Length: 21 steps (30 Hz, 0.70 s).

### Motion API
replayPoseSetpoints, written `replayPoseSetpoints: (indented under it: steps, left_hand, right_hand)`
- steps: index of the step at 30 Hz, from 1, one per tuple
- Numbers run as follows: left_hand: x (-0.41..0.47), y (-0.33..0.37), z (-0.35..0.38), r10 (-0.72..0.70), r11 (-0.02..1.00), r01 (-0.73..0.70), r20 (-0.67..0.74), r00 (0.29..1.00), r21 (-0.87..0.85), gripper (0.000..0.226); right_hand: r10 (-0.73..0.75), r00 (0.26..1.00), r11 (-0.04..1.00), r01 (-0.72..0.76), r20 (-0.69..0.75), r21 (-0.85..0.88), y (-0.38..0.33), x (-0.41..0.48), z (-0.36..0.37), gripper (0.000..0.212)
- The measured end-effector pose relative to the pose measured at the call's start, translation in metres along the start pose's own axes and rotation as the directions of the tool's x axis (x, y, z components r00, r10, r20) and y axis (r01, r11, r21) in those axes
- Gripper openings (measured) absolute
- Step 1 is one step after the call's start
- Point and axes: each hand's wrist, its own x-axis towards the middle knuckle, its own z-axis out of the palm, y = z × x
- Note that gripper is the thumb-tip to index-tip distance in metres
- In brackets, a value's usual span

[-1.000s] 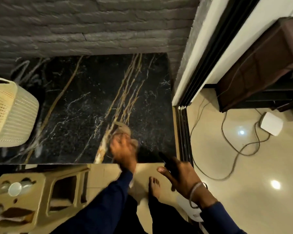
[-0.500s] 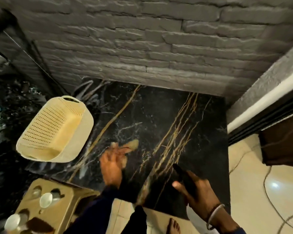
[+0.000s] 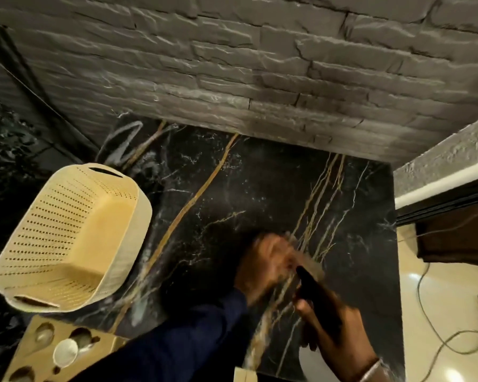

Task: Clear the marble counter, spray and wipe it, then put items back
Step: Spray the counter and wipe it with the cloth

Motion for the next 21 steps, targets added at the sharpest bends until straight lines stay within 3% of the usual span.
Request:
replayPoseSetpoints:
  steps: [1, 2, 4, 6, 7, 9, 10, 11, 12, 13, 14, 16, 18, 21]
  left_hand:
    - [-0.006, -0.038, 0.026, -0.149, 0.988, 0.15, 0.024, 0.988, -0.028, 0.03]
    - [-0.003, -0.072, 0.033, -0.357, 0.934, 0.357, -0.009, 0.934, -0.03, 0.032]
    - [0.004, -0.139, 0.033, -0.668, 0.74, 0.672, -0.084, 0.74, 0.029, 0.045]
    - [0.021, -0.17, 0.009, -0.72, 0.638, 0.753, -0.221, 0.658, 0.161, 0.062]
    - [0.024, -0.175, 0.011, -0.681, 0.652, 0.735, -0.284, 0.675, 0.185, 0.066]
    - [0.038, -0.139, 0.013, -0.752, 0.608, 0.79, -0.263, 0.604, 0.078, 0.065]
    - [0.046, -0.111, 0.021, -0.782, 0.602, 0.796, -0.25, 0.571, -0.068, 0.057]
    - [0.056, -0.085, 0.036, -0.75, 0.659, 0.732, -0.215, 0.625, -0.172, 0.046]
    - [0.06, -0.05, 0.049, -0.671, 0.74, 0.643, -0.14, 0.729, -0.199, 0.038]
    - [0.06, -0.013, 0.058, -0.527, 0.836, 0.515, -0.017, 0.85, -0.19, 0.037]
    - [0.055, 0.025, 0.065, -0.416, 0.884, 0.432, 0.121, 0.901, -0.176, 0.042]
    - [0.034, 0.084, 0.073, -0.133, 0.917, 0.242, 0.33, 0.935, -0.317, 0.056]
    - [0.026, 0.105, 0.085, 0.145, 0.918, -0.017, 0.296, 0.944, -0.395, 0.062]
    - [0.052, 0.093, 0.121, 0.349, 0.905, -0.228, 0.32, 0.881, -0.358, 0.052]
  right_hand:
    - [0.011, 1.0, 0.999, -0.012, 0.012, 0.033, -0.003, 0.005, 0.001, 0.047]
    - [-0.008, 1.0, 1.0, 0.008, 0.014, 0.015, 0.001, 0.01, 0.004, 0.049]
    - [0.0, 1.0, 1.0, -0.001, 0.024, 0.01, 0.005, 0.023, 0.009, 0.055]
    - [-0.003, 1.0, 1.0, 0.003, 0.013, 0.027, 0.008, 0.036, 0.008, 0.056]
    - [0.003, 1.0, 1.0, -0.003, 0.015, 0.021, 0.007, 0.043, 0.007, 0.058]
    - [0.016, 1.0, 1.0, -0.016, 0.019, 0.006, 0.007, 0.054, 0.004, 0.061]
    - [0.021, 1.0, 1.0, -0.022, 0.008, 0.008, 0.009, 0.059, 0.002, 0.061]
    - [0.033, 0.999, 0.999, -0.034, -0.019, -0.002, 0.01, 0.063, -0.002, 0.059]
    - [0.037, 0.998, 0.999, -0.038, -0.051, -0.029, 0.014, 0.065, -0.006, 0.056]
    - [0.045, 0.995, 0.997, -0.05, -0.085, -0.056, 0.016, 0.067, -0.01, 0.052]
    - [0.066, 0.99, 0.994, -0.076, -0.125, -0.084, 0.02, 0.066, -0.016, 0.053]
    - [0.09, 0.978, 0.976, -0.125, -0.188, -0.178, 0.027, 0.06, -0.029, 0.067]
    - [0.124, 0.964, 0.958, -0.177, -0.234, -0.224, 0.038, 0.048, -0.043, 0.076]
    - [0.212, 0.939, 0.949, -0.264, -0.272, -0.172, 0.055, 0.028, -0.065, 0.064]
